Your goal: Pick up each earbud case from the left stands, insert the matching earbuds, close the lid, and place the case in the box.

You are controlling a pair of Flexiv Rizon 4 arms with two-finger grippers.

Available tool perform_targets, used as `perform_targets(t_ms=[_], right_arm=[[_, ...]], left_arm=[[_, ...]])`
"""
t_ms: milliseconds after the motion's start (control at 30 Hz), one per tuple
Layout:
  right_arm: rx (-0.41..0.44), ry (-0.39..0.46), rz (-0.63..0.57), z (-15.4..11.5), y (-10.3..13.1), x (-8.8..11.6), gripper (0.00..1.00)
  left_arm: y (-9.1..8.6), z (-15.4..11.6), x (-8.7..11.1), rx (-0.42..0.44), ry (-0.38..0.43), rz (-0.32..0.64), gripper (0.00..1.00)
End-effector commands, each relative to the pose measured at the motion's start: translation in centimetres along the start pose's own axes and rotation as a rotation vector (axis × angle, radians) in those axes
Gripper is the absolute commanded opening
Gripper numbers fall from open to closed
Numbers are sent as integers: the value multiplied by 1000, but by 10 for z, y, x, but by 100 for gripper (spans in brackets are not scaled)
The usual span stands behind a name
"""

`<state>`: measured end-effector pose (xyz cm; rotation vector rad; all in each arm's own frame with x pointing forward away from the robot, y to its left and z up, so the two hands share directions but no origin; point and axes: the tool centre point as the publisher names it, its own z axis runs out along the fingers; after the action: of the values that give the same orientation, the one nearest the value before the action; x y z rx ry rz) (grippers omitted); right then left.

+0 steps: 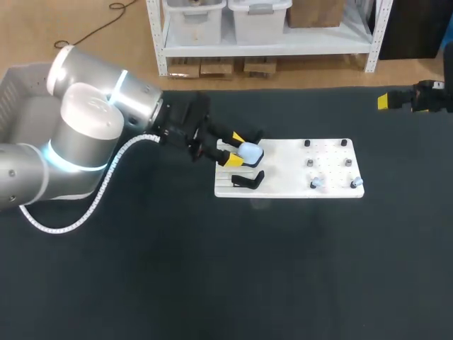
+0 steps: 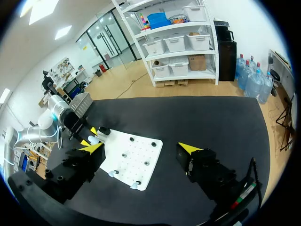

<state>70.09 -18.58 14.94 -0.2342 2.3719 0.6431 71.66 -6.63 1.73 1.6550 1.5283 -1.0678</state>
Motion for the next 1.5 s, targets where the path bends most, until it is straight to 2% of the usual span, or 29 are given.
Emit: perform_targets(t_ms=[33, 467, 867, 1100, 1267, 1333, 1400, 1433, 1500], right_arm=[[0, 0, 0, 0, 0, 0, 100], [0, 0, 0, 0, 0, 0, 100], [0, 0, 0, 0, 0, 0, 100], [0, 0, 0, 0, 0, 0, 100], [0, 0, 0, 0, 0, 0, 100], [0, 0, 0, 0, 0, 0, 100], [0, 0, 0, 0, 0, 0, 100], [0, 0, 0, 0, 0, 0, 100], [0, 0, 0, 0, 0, 0, 100]], left_arm=[[2, 3, 3, 2, -4, 2, 50], [0, 7, 1, 5, -8, 8, 48], [0, 10, 0, 1, -11, 13, 41], [-1, 11, 1, 1, -10, 14, 30], [-2, 11, 1, 3, -11, 16, 26], [-2, 11, 1, 3, -12, 17, 20], [-3, 11, 1, 3, -13, 19, 4], [-3, 11, 1, 4, -14, 20, 0], [-3, 11, 1, 6, -14, 22, 0]])
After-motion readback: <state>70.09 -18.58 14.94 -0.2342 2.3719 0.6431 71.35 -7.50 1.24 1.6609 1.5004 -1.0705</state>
